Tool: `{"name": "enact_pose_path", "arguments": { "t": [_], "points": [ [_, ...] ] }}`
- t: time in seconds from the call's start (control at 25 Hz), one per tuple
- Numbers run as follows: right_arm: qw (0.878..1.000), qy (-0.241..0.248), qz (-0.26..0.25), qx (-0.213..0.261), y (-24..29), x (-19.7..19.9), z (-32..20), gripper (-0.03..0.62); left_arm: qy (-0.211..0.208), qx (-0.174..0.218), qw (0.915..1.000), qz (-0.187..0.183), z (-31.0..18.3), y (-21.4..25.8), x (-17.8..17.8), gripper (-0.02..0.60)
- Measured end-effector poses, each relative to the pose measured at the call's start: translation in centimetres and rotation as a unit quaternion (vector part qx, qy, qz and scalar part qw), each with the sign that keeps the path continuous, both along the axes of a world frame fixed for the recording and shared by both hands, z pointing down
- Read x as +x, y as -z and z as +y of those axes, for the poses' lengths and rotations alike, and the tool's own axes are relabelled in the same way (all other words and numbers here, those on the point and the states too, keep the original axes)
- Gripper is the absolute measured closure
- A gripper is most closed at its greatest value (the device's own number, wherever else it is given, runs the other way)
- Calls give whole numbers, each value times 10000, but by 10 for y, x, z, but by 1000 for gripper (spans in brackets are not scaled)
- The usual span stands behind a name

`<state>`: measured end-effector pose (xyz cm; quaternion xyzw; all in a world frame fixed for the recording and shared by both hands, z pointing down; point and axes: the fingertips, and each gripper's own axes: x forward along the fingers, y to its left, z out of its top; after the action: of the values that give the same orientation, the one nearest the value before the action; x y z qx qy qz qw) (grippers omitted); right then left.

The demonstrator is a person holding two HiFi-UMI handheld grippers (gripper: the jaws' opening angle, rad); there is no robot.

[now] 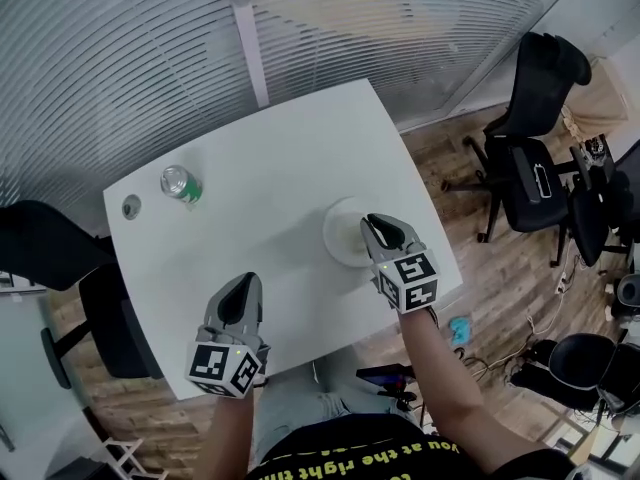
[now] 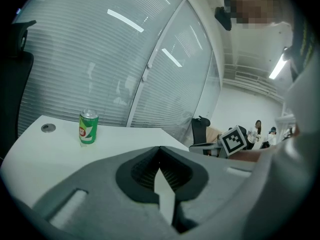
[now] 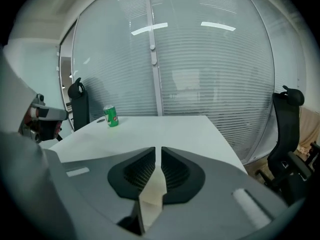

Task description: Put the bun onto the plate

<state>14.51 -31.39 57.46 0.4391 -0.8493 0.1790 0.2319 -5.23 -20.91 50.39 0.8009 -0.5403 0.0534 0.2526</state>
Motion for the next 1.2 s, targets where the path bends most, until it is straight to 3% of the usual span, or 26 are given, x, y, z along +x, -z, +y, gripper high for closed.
{"name": "enact_pose_path", "arguments": {
  "t": [0.24, 1.2],
  "points": [
    [9998, -6, -111, 156, 25, 5, 6, 586, -95, 108, 9999, -17, 3, 11, 3, 580],
    [9962, -91, -332, 800, 126, 54, 41, 586, -352, 670, 9971, -108, 21, 59, 30, 581]
  ]
}}
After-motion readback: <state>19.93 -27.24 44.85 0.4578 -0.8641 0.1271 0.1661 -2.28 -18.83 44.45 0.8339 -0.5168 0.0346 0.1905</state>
